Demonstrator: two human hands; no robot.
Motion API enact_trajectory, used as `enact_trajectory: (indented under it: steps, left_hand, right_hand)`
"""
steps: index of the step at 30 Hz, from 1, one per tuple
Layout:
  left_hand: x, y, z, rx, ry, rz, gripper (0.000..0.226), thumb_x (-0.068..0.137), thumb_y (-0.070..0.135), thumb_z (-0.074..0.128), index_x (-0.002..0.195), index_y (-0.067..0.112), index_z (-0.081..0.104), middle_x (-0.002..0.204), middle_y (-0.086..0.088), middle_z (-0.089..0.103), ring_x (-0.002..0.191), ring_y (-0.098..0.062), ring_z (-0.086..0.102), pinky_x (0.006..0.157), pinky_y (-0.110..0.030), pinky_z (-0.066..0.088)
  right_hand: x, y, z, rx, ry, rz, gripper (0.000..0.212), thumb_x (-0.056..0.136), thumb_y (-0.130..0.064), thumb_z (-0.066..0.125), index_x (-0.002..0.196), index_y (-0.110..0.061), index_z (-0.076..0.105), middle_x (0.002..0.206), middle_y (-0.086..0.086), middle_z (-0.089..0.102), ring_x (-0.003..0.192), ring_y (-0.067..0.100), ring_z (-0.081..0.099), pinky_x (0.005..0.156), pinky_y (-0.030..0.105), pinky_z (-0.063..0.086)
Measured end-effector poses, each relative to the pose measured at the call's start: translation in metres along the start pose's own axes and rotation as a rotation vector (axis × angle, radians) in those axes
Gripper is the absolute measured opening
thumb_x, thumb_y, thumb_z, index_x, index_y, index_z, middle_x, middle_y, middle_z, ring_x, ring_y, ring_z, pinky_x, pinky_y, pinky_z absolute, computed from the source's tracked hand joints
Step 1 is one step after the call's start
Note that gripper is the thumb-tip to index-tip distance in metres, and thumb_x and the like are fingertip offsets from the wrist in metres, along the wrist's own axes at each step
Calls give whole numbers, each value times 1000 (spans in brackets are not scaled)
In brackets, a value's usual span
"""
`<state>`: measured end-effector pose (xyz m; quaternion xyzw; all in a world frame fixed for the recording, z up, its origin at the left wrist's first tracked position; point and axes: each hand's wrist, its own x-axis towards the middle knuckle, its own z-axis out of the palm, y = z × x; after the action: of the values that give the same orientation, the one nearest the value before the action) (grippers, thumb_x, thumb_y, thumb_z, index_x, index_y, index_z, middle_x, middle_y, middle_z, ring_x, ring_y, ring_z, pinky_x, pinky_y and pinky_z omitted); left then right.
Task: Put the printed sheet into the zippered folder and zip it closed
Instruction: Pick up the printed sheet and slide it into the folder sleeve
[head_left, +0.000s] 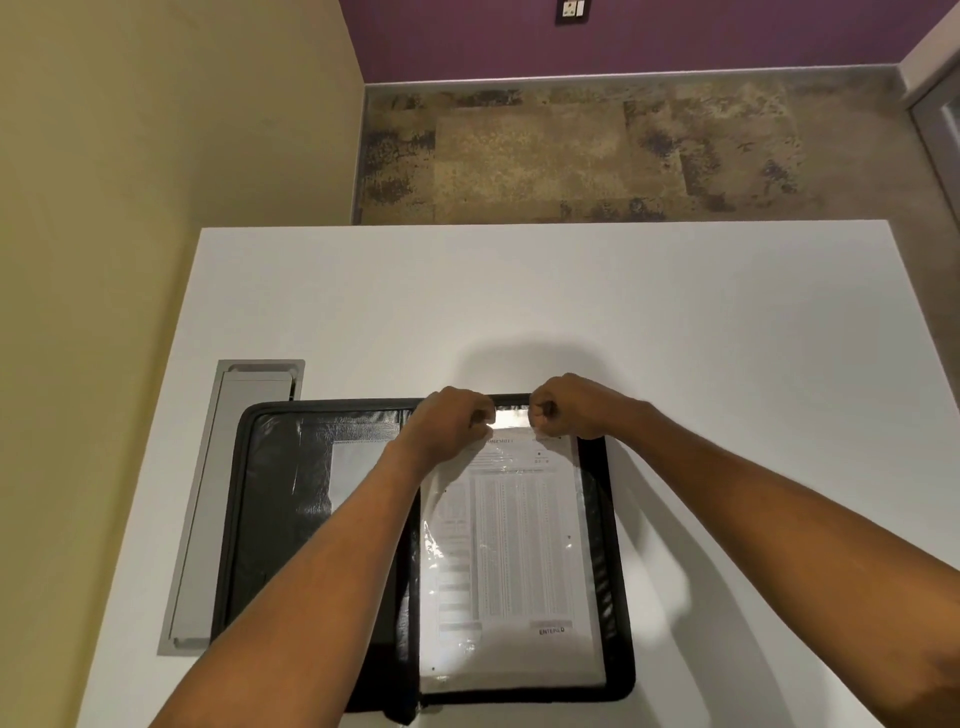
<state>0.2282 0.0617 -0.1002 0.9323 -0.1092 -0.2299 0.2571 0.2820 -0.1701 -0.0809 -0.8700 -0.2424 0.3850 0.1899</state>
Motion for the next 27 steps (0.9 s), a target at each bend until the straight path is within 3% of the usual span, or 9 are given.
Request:
enact_trajectory:
  steps: [5, 9, 12, 14, 16, 20, 27]
  left_hand:
    - [4, -10, -9, 195, -23, -33, 7, 92, 26, 70, 96, 23, 74, 97, 9, 76, 91, -16, 68, 91, -37, 50]
    - [4, -20, -15, 262, -54, -47, 15, 92, 26, 63, 77, 28, 65, 74, 13, 65, 70, -12, 60, 71, -29, 41]
    - [4, -24, -18, 278, -89, -46, 18, 91, 27, 60, 74, 31, 61, 71, 14, 62, 66, -10, 56, 70, -28, 35]
    - [5, -26, -17, 281, -117, -40, 14, 92, 27, 59, 81, 29, 66, 77, 13, 65, 71, -13, 56, 71, -29, 34]
    - [7, -28, -15, 270, -119, -47, 17, 93, 29, 57, 77, 28, 62, 69, 12, 62, 66, -14, 53, 70, -29, 30]
    - [7, -29, -12, 278, -106, -58, 17, 95, 33, 53, 78, 30, 56, 61, 13, 55, 55, -4, 45, 75, -32, 24]
    - [4, -30, -12, 327, -54, -72, 12, 93, 30, 59, 84, 26, 66, 72, 9, 68, 73, -18, 63, 79, -35, 21]
  right_hand:
    - [-2, 5, 2, -20, 25, -8, 3, 87, -12, 69, 85, -11, 68, 85, -3, 67, 73, 14, 56, 69, 31, 44]
    - [-6, 6, 4, -84, 25, 8, 11, 90, -16, 73, 97, -11, 66, 91, -3, 64, 80, 16, 55, 77, 34, 46]
    - [-8, 7, 4, -157, 33, 14, 9, 94, -10, 63, 94, -18, 66, 94, -3, 68, 89, 20, 62, 93, 38, 49]
    - [-10, 8, 5, -206, 40, 17, 24, 93, -3, 52, 87, -24, 62, 88, -7, 65, 87, 19, 60, 99, 39, 43]
    - [-11, 8, 6, -248, 27, 15, 32, 91, 3, 46, 90, -25, 62, 91, -6, 68, 92, 20, 57, 101, 42, 34]
    - [-11, 7, 9, -314, 34, 2, 17, 100, -11, 44, 97, -22, 56, 100, 0, 71, 99, 21, 55, 98, 43, 27]
    - [-15, 9, 14, -270, 136, 108, 19, 94, -8, 52, 86, -21, 63, 95, -3, 72, 98, 20, 58, 100, 44, 29]
